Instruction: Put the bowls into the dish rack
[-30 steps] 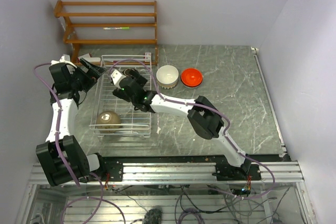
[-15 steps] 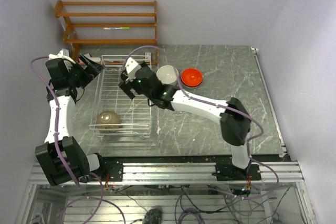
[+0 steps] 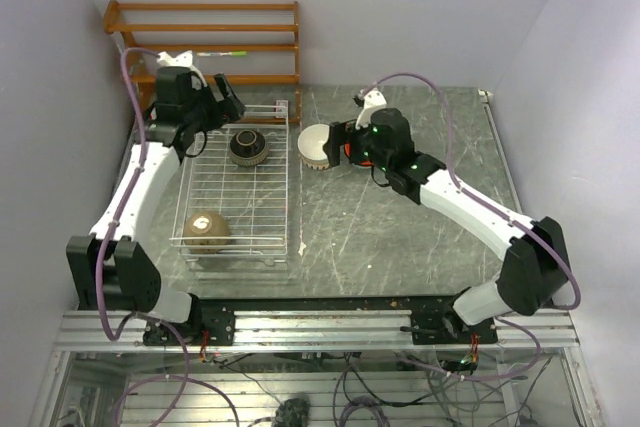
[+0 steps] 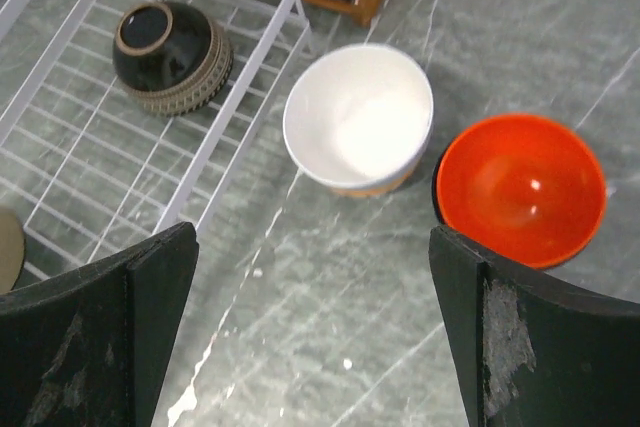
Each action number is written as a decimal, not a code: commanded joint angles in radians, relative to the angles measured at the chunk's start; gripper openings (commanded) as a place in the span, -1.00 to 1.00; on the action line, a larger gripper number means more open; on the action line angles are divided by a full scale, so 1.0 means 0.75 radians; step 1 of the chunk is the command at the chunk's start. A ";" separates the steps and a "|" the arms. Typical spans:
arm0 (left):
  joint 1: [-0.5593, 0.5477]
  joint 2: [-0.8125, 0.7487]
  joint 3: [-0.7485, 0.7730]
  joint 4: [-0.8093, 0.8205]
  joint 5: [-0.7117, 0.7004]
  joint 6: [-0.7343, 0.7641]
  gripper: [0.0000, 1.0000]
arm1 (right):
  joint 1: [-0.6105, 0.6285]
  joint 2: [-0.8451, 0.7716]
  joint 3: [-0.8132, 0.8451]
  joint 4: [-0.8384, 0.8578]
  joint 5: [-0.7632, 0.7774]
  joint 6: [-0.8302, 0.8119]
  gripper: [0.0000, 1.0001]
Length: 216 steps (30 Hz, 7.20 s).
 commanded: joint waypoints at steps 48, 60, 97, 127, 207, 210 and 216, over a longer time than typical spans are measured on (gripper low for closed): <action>-0.245 0.242 -0.361 -0.107 -0.892 -0.111 0.92 | -0.373 -0.153 -0.499 0.295 -0.713 0.299 0.99; -0.251 -0.049 -0.619 -0.155 -0.775 -0.205 0.90 | -0.373 -0.173 -0.519 0.311 -0.740 0.317 0.99; -0.784 0.496 0.321 0.008 -0.323 0.540 0.94 | -0.711 -0.198 -0.460 0.059 -0.583 0.424 0.98; -0.844 1.030 0.657 -0.015 -0.386 0.629 -0.20 | -0.850 -0.150 -0.589 0.223 -0.771 0.501 0.96; -0.216 -0.553 -0.500 2.000 0.489 -1.517 -0.85 | -0.313 0.167 -0.480 2.506 -1.136 1.916 0.99; -0.216 -0.537 -0.511 2.109 0.472 -1.607 -0.86 | -0.235 0.209 -0.390 2.506 -1.046 1.892 0.99; -0.216 -0.521 -0.524 2.214 0.466 -1.696 -0.85 | -0.142 0.315 -0.138 2.494 -0.979 1.888 0.99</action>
